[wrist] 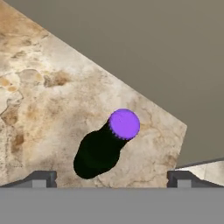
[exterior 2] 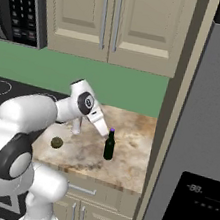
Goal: Place the beer and liquor on the top shelf of the fridge to keep them out of children's reach, and place the kiwi on lower shelves for easy access.
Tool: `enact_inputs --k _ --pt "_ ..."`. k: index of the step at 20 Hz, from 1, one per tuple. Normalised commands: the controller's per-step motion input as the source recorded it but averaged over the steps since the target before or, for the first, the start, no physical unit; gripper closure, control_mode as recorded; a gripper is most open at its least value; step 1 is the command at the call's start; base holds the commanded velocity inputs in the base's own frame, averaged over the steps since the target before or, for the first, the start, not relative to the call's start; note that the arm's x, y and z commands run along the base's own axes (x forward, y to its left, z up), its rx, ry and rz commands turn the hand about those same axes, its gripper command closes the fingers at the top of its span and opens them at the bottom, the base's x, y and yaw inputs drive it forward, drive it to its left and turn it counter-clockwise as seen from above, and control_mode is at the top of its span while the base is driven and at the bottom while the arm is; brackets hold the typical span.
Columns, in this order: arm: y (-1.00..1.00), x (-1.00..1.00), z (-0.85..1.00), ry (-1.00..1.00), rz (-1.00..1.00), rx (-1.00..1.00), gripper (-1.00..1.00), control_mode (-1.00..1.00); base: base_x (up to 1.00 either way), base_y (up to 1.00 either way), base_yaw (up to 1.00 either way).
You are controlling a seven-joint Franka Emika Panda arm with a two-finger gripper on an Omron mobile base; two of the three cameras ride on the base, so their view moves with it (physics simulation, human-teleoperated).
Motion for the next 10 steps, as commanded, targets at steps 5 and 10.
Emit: enact_inputs --k 5,10 --pt "-0.17 0.23 -0.3 0.0 -0.05 0.0 -1.0 -1.0 0.0 0.0 0.0" --pt "-0.17 0.17 -0.21 0.0 -0.03 0.0 -1.0 -1.0 0.0 0.0 0.0"
